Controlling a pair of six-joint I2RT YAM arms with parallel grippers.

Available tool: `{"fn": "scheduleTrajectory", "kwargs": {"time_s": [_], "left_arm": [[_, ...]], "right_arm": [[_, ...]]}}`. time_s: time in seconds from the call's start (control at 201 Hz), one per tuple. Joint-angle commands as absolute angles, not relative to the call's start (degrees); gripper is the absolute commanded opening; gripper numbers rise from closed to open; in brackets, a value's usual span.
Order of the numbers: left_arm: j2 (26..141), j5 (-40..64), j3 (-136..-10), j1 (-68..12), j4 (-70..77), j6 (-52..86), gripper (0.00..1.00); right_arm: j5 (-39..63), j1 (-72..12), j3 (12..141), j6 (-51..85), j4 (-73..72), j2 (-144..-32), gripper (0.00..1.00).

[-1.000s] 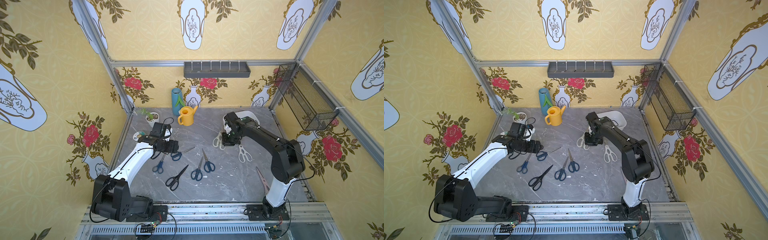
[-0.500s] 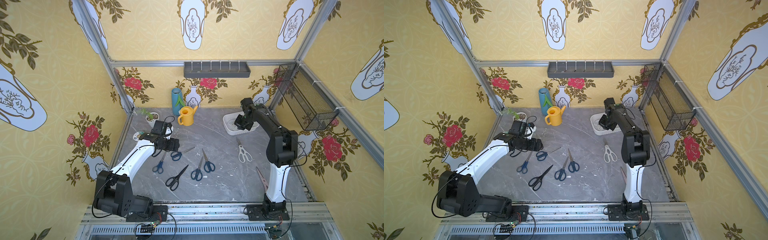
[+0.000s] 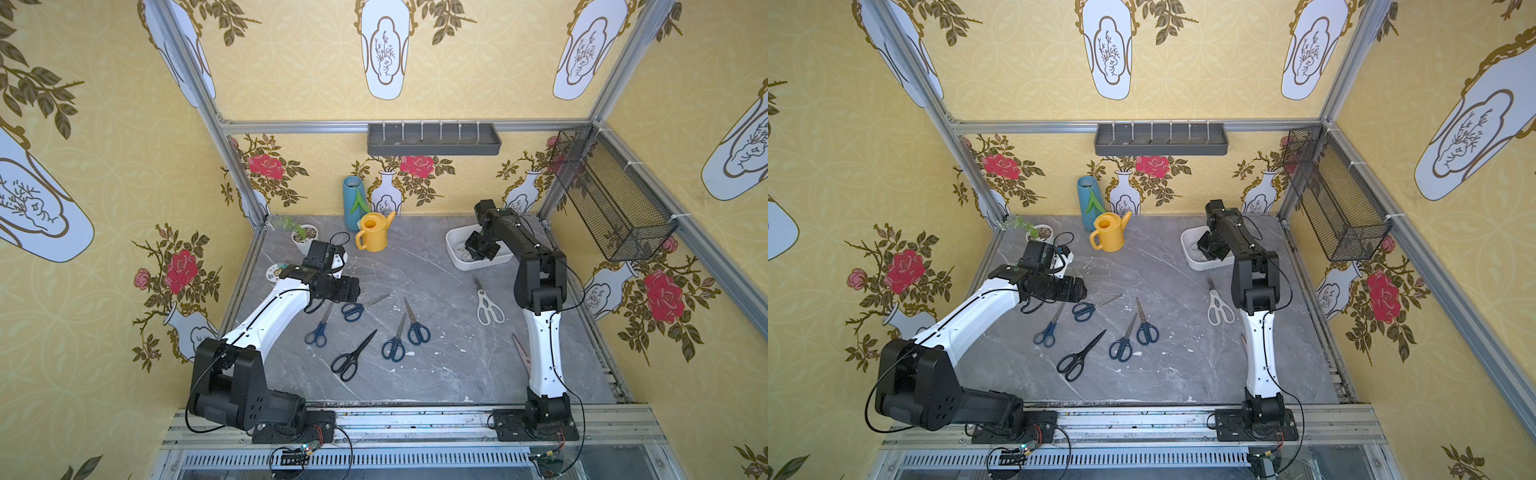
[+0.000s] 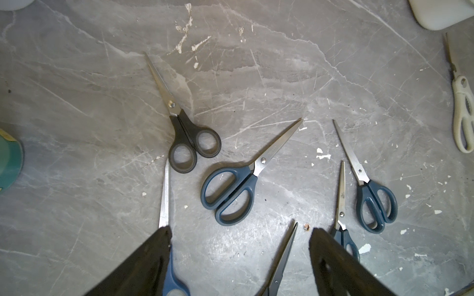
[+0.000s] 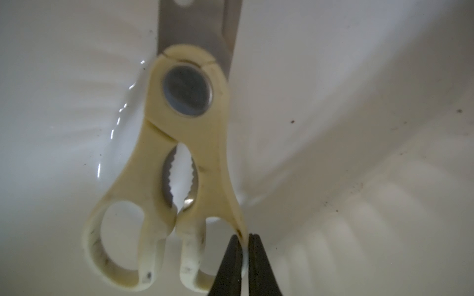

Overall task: Put the scissors into the storage box
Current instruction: Place the scissors in the storage box, then pick up the scissors from the center of the board.

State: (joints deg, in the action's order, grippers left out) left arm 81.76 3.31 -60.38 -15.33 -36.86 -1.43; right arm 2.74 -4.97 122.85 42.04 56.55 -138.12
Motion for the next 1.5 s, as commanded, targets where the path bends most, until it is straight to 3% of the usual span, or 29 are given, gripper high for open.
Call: {"fn": "scheduleTrajectory", "kwargs": {"time_s": [0.0, 0.035, 0.134, 0.304, 0.558, 0.787, 1.499], "left_arm": [[82.3, 4.9, -59.9, -15.3, -35.9, -0.8, 0.89], [82.4, 5.0, -59.8, -15.3, -35.9, -0.7, 0.89], [82.4, 5.5, -59.4, -15.3, -35.8, -0.2, 0.89], [81.8, 5.5, -58.3, -15.3, -35.4, 1.2, 0.89], [80.1, 6.1, -55.6, -15.3, -34.8, 2.7, 0.89], [78.1, 5.2, -52.8, -15.3, -34.9, 2.8, 0.89], [75.3, 4.3, -51.7, -15.3, -34.7, 2.0, 0.89]], "right_arm": [[3.9, -5.0, 123.3, 41.6, 55.1, -136.4, 0.36], [3.9, -5.1, 123.3, 41.0, 55.5, -135.4, 0.45], [3.4, -5.1, 121.9, 38.3, 56.0, -130.0, 0.53], [6.3, -9.3, 108.5, 29.0, 55.0, -114.6, 0.47], [4.7, -31.7, 86.5, 29.5, 59.4, -101.0, 0.41], [2.6, -44.4, 80.9, 31.6, 56.7, -106.3, 0.38], [1.8, -43.4, 82.4, 26.0, 52.9, -119.1, 0.25]]}}
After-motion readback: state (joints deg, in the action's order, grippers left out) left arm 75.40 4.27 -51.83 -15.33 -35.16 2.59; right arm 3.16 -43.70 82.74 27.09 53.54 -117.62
